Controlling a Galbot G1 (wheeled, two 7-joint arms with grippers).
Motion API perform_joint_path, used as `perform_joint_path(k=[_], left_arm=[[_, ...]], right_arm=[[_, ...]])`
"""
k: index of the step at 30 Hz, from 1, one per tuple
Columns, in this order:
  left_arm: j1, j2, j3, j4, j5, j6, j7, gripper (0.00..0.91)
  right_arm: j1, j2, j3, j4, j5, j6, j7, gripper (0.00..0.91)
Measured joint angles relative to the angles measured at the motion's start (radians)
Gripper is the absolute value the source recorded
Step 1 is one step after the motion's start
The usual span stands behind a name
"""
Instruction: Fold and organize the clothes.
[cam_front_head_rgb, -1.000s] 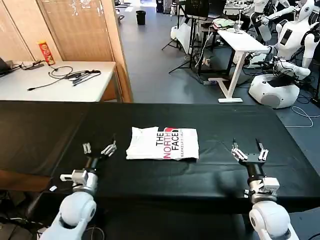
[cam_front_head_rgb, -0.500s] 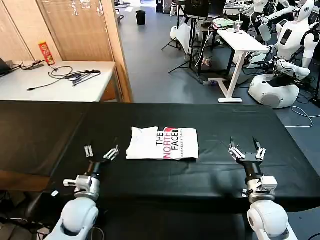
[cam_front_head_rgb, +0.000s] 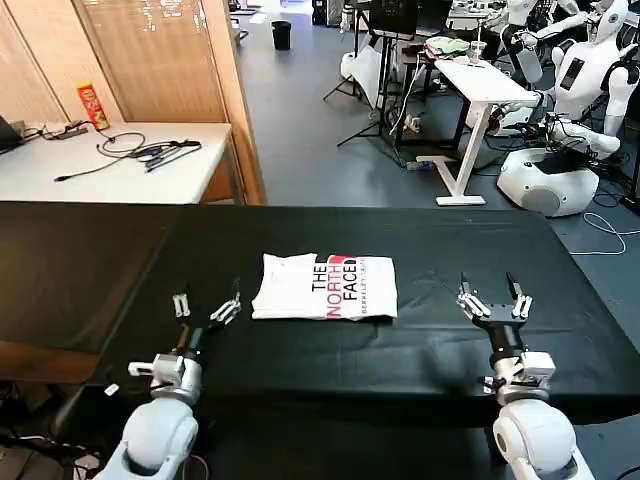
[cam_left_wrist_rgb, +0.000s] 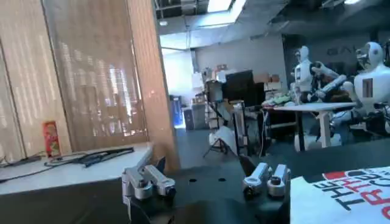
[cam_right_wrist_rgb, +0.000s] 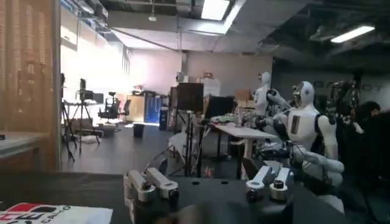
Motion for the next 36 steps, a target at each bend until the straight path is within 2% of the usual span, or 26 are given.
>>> perform_joint_path(k=[36], left_arm=[[-0.001,0.0,0.0,-0.001,0.0,0.001,-0.001,0.878]], right_arm=[[0.0,0.0,0.0,-0.001,0.001,0.001,0.0,0.878]])
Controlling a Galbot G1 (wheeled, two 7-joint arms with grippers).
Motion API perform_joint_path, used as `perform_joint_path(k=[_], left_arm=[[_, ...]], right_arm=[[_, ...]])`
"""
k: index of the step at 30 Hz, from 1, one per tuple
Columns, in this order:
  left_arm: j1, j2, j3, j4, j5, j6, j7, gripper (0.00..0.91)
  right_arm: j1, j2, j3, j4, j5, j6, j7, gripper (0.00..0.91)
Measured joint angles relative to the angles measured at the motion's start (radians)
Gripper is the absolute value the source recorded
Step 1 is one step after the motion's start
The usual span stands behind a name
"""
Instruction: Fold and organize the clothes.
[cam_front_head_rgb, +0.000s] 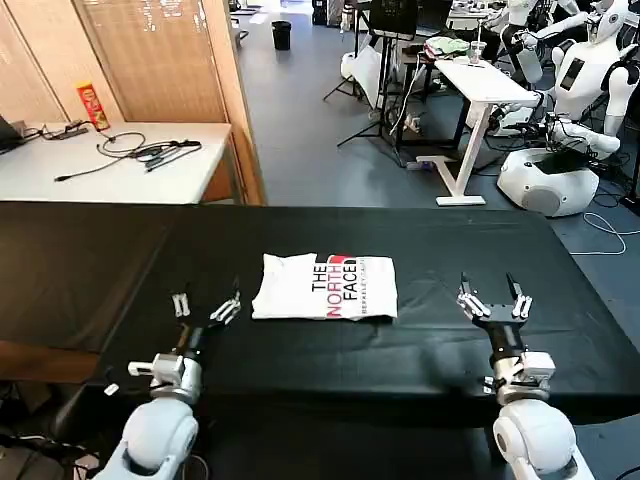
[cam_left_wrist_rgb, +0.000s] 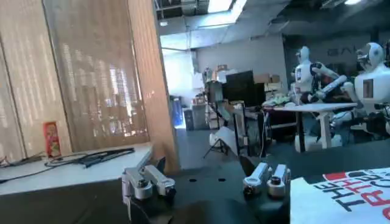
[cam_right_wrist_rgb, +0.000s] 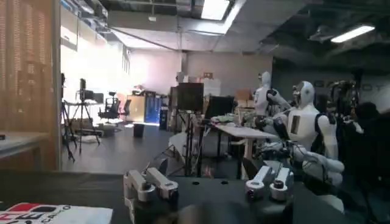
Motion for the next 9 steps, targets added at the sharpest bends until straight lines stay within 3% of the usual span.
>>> perform_joint_path(k=[9], left_arm=[[0.0,0.0,0.0,0.0,0.0,0.0,0.0,0.878]], right_arm=[[0.0,0.0,0.0,0.0,0.0,0.0,0.0,0.878]])
